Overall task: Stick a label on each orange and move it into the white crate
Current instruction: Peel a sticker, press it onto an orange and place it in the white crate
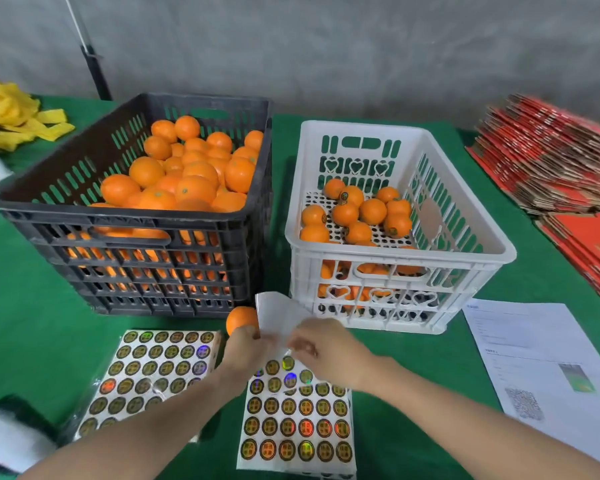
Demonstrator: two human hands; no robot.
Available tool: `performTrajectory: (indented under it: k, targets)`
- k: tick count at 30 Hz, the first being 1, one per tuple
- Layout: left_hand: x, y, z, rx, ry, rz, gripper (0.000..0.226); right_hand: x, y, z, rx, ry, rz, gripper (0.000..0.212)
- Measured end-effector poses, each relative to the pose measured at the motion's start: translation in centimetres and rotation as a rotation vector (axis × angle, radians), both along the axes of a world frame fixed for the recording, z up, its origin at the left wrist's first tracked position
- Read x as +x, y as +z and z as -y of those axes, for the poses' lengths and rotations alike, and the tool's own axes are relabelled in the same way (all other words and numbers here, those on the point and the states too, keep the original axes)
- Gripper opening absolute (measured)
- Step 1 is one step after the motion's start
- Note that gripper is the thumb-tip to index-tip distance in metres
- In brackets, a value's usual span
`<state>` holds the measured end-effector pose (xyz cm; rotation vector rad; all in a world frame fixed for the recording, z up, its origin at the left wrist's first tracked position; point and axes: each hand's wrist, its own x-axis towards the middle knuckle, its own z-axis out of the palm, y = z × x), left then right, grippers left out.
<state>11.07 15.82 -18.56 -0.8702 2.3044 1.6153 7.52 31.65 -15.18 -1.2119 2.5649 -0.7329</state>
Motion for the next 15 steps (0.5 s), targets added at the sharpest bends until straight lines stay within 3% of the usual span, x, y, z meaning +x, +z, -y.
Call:
performTrajectory:
  k: [3,10,15]
  targets:
    - [0.0,1.6,0.3,0.241,-0.026,0.011,0.008,1.0,-2.1,-0.1,-0.017,-0.065,-0.011,0.018]
    - [0.3,2.6,2.2,0.534,-0.144,-0.009,0.016,2.3,-2.3,0.6,-0.126,-0.256,-0.062,0.026]
    - [0.4,3.6,2.8,0.600,-0.151,-0.017,0.019,3.0,-1.3,1.4,-0.230,-0.291,-0.173,0.015]
